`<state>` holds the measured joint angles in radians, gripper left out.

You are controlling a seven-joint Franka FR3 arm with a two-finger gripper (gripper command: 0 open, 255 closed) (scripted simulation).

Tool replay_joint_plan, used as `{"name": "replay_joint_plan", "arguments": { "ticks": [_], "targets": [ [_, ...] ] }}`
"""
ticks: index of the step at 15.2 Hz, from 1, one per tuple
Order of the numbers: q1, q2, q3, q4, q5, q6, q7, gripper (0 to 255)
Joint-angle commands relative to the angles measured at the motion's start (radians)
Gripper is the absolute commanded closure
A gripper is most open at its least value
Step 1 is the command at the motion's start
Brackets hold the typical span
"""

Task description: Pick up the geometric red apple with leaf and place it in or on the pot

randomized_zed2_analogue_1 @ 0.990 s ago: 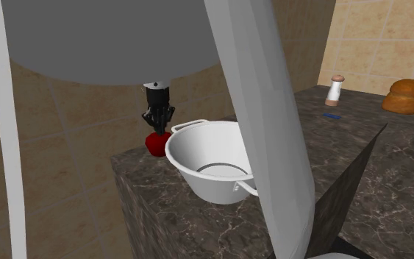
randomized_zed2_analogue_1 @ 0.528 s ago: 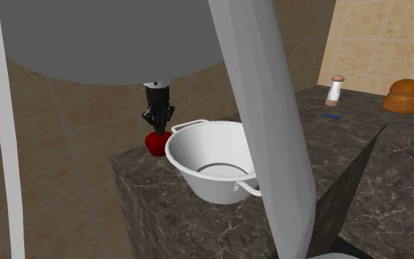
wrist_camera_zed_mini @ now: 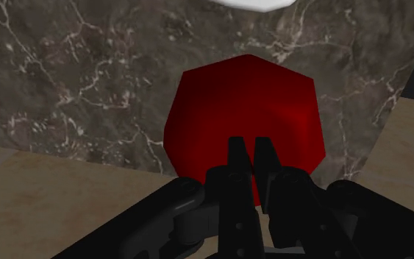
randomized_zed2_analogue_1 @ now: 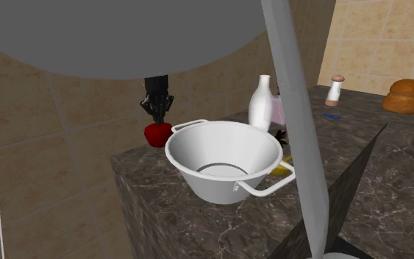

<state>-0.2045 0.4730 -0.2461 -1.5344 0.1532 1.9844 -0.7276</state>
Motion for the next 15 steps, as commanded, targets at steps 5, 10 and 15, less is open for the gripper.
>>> {"name": "replay_joint_plan", "arguments": {
  "ticks": [5,10,15],
  "targets": [
    [-0.001,-0.022,-0.004,0.048,-0.008,-0.068,0.006,255],
    [-0.002,-0.033,-0.006,0.098,-0.012,-0.13,0.011,255],
    [-0.005,-0.039,-0.008,0.158,-0.015,-0.194,0.015,255]
  ]
}}
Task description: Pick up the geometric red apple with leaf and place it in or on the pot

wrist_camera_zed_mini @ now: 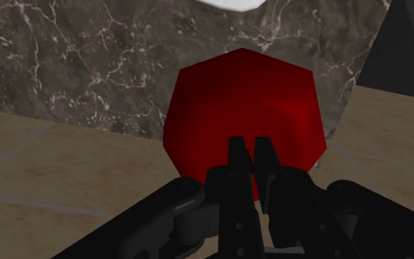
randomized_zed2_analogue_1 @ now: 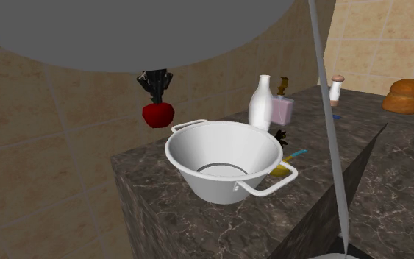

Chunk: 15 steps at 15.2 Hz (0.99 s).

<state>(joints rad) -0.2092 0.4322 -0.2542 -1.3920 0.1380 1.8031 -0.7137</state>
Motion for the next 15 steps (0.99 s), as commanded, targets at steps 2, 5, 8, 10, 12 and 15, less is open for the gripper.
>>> {"name": "replay_joint_plan", "arguments": {
  "ticks": [2,5,8,10,12,15],
  "targets": [
    [-0.002,0.002,0.0,0.042,0.0,-0.039,0.003,255],
    [-0.005,0.004,-0.001,0.085,-0.001,-0.081,0.005,255],
    [-0.009,0.008,-0.002,0.132,0.0,-0.123,0.007,255],
    [-0.012,0.013,-0.002,0.167,0.0,-0.153,0.008,255],
    [-0.016,0.019,-0.002,0.204,0.002,-0.184,0.01,255],
    [-0.022,0.033,-0.002,0.265,0.004,-0.232,0.011,255]
  ]
}}
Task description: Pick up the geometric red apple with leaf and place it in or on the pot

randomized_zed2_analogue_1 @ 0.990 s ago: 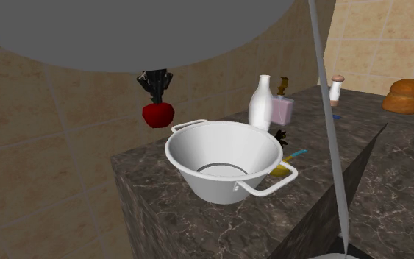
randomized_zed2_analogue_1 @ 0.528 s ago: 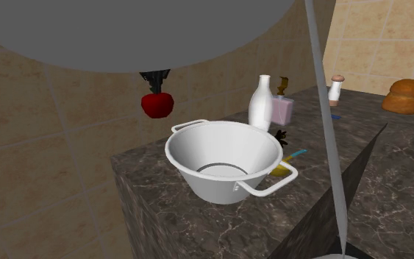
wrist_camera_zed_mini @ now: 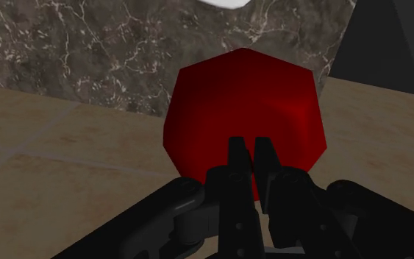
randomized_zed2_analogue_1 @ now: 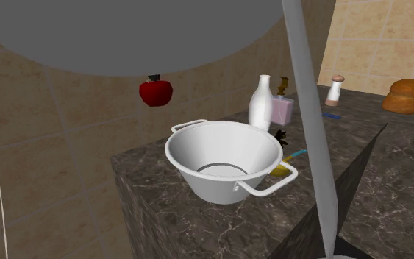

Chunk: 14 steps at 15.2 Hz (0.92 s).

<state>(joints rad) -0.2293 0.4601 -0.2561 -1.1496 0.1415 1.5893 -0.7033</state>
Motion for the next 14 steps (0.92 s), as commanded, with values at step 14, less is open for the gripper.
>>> {"name": "replay_joint_plan", "arguments": {
  "ticks": [14],
  "targets": [
    [-0.024,-0.443,-0.063,-0.508,-0.108,0.075,-0.112,255]
  ]
}}
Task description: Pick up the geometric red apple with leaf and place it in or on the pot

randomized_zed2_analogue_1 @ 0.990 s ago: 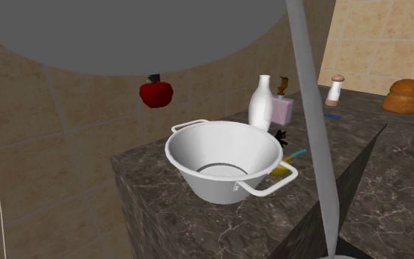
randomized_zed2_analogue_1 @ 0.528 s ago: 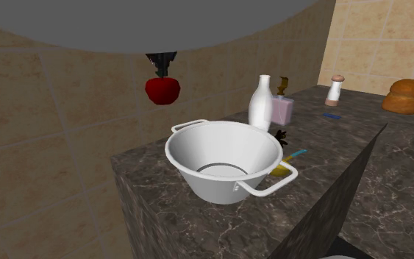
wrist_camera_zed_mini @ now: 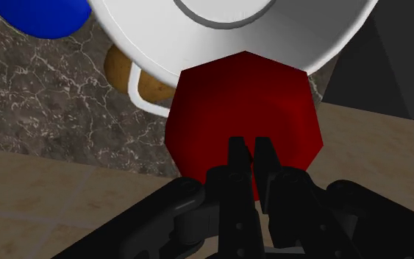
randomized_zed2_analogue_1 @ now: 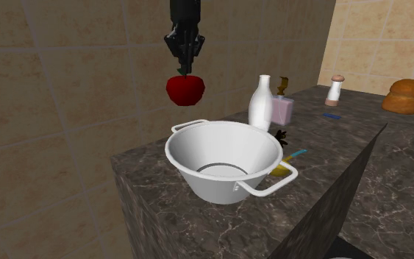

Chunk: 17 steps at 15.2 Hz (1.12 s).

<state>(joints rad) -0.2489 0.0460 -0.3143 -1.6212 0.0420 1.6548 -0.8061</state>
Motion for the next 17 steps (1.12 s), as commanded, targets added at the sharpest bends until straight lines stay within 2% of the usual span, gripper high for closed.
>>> {"name": "replay_joint_plan", "arguments": {
  "ticks": [1,10,17],
  "targets": [
    [-0.009,-0.059,-0.01,-0.067,-0.018,0.01,-0.019,255],
    [-0.071,-0.304,-0.064,-0.268,-0.11,-0.02,-0.115,255],
    [-0.074,-0.314,-0.067,-0.371,-0.115,0.074,-0.113,255]
  ]
}}
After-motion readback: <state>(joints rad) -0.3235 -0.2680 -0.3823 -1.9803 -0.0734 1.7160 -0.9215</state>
